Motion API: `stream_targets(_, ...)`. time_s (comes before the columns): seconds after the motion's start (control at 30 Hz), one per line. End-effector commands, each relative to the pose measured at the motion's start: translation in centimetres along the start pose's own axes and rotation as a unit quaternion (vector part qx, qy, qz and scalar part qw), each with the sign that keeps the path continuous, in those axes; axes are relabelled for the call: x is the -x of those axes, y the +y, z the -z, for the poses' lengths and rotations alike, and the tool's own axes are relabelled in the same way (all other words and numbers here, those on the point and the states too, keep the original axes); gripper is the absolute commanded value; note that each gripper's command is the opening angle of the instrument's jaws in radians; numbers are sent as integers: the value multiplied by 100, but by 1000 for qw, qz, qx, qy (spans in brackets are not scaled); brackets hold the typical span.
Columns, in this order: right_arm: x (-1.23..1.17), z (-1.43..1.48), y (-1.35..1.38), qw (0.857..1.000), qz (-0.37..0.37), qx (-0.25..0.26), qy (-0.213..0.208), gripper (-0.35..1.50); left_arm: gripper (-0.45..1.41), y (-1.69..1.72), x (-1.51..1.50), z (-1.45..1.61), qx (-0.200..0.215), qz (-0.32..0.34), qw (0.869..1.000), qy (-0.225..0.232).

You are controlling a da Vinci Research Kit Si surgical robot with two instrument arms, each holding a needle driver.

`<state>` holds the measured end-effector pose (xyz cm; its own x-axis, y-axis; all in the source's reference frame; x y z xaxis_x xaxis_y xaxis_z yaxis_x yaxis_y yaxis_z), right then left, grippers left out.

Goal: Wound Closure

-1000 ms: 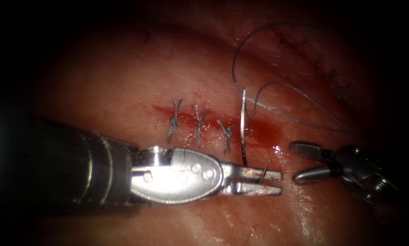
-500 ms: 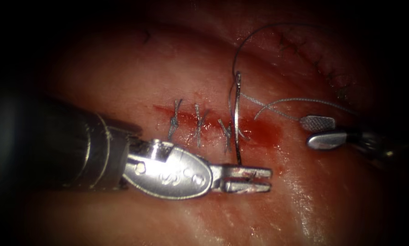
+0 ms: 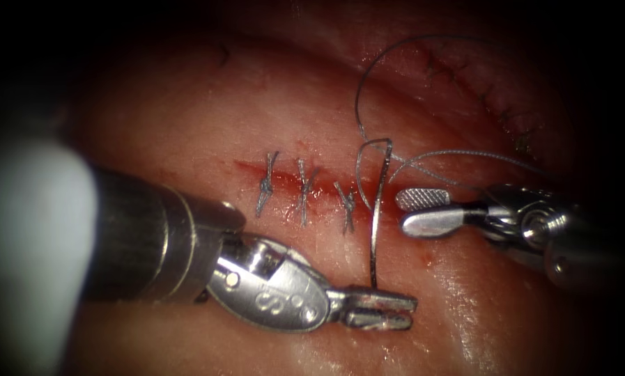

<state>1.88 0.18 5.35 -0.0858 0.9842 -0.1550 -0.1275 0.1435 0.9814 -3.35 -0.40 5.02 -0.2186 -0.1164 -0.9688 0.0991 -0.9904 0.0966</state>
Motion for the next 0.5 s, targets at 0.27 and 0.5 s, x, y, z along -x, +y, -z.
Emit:
stream_targets(0.27, 2, -17, -7, 1000, -4, -11, -1, 84, -45, 9, 14, -10, 1, -2, 1000, 1)
stream_targets(0.5, -1, -26, -1, 1000, -7, -6, 2, 84, -45, 12, 7, -12, 1, -4, 1000, 0)
